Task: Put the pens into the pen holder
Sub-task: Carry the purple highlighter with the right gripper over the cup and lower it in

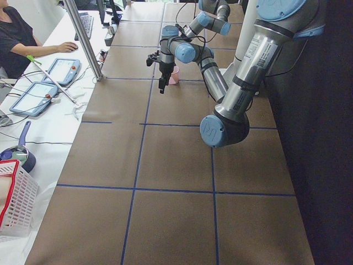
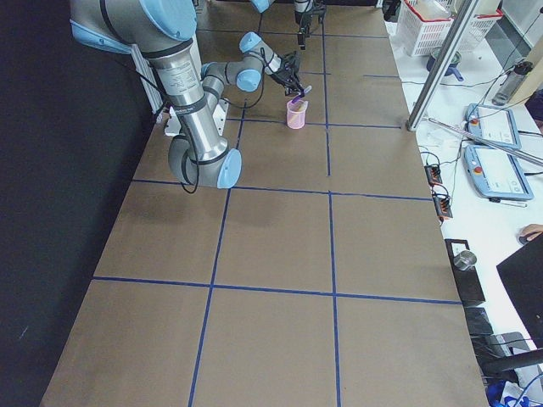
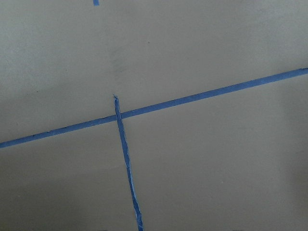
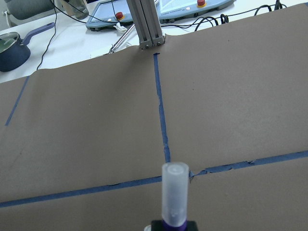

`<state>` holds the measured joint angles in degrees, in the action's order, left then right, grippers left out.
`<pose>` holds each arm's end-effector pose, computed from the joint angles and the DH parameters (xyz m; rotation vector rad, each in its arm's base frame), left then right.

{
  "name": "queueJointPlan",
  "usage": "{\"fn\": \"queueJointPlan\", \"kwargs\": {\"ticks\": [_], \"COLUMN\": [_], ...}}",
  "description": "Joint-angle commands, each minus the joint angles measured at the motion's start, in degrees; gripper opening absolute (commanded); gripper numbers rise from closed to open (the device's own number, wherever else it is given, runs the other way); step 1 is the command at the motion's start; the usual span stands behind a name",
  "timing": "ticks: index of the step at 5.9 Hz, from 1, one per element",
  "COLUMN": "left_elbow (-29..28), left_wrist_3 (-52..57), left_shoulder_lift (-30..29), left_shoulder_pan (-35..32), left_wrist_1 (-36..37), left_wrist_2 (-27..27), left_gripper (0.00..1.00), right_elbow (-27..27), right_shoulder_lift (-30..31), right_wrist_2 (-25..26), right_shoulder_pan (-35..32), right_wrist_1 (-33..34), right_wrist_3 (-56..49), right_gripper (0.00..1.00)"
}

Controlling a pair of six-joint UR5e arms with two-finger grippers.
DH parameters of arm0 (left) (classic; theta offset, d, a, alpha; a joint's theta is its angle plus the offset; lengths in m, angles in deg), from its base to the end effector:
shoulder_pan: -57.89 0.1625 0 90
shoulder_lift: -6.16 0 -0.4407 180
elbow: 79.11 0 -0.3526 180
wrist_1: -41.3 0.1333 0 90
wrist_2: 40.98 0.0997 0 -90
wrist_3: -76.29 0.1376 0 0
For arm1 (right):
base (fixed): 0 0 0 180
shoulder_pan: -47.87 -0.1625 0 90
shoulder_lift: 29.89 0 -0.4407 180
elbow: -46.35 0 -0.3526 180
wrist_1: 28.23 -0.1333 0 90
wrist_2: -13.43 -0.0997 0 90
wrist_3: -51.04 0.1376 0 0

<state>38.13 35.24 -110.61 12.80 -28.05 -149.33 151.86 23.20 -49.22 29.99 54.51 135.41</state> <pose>0.3322 -0.4607 0.3249 0.2103 0.6216 0.1582 -0.5445 -0.3822 0.2111 0.6360 -0.9171 0.4397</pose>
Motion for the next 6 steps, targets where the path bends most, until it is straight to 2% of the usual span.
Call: {"fn": "queueJointPlan", "kwargs": {"ticks": [1,2,3,4,5,6], "left_elbow": [0.0,0.0,-0.3,-0.5,-0.6,-0.6], "left_wrist_3": [0.0,0.0,0.2,2.7,6.5,11.5], "left_shoulder_lift": [0.1,0.1,0.1,0.8,1.3,3.3], "left_shoulder_pan": [0.0,0.0,0.0,0.0,-1.7,-4.3], "left_wrist_1": [0.0,0.0,0.0,-0.2,-0.2,-0.4], "left_wrist_2": [0.0,0.0,0.1,0.1,0.0,-0.3], "left_gripper": [0.90,0.90,0.90,0.90,0.90,0.90], "right_elbow": [-1.0,-1.3,-1.3,-0.3,5.5,10.5], "right_shoulder_lift": [-0.2,-0.2,-0.2,0.3,4.0,9.7], "right_wrist_2": [1.7,2.0,1.9,1.1,-5.0,-15.6], "right_shoulder_pan": [1.1,1.1,1.1,0.9,-1.9,-8.3], "right_wrist_1": [0.3,0.6,0.6,0.6,0.7,0.5], "right_wrist_3": [-0.2,-0.5,-0.5,-1.0,-3.6,-8.4], "right_gripper": [0.21,0.66,1.00,1.00,1.00,1.00]}}
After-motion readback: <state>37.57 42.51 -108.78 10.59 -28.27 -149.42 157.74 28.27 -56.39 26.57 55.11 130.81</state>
